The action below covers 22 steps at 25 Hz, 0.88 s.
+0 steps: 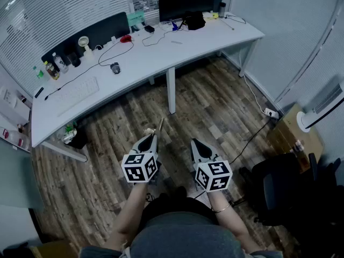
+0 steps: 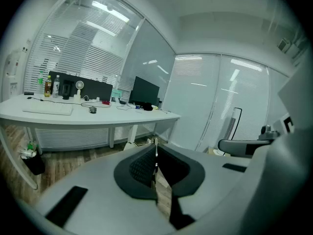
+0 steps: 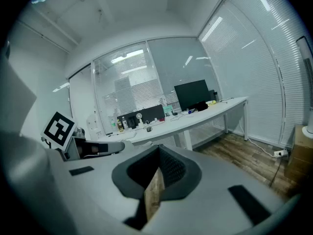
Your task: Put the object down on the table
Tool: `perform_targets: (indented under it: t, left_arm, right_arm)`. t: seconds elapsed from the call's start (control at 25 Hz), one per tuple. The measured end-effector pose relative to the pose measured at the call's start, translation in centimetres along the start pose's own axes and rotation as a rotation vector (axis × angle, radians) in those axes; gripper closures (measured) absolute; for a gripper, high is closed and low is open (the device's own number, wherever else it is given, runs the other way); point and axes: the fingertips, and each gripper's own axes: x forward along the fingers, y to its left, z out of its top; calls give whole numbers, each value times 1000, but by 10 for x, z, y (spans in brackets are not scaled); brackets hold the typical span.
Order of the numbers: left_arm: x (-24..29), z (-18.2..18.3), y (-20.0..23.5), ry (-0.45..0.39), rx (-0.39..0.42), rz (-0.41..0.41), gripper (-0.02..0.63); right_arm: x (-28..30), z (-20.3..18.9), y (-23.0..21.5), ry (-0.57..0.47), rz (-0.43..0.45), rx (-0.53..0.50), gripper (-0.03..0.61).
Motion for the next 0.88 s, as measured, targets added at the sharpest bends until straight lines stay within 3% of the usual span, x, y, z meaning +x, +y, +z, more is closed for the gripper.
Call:
perform_targets:
  t: [0.56, 0.88]
  left_arm:
    - [11, 5, -6, -7, 1, 9, 588]
    - [20, 16, -5, -11, 7, 10, 588]
  right_arm:
    - [5, 3, -11, -19, 35, 27, 577]
    - [7, 9, -27, -29, 10, 47, 581]
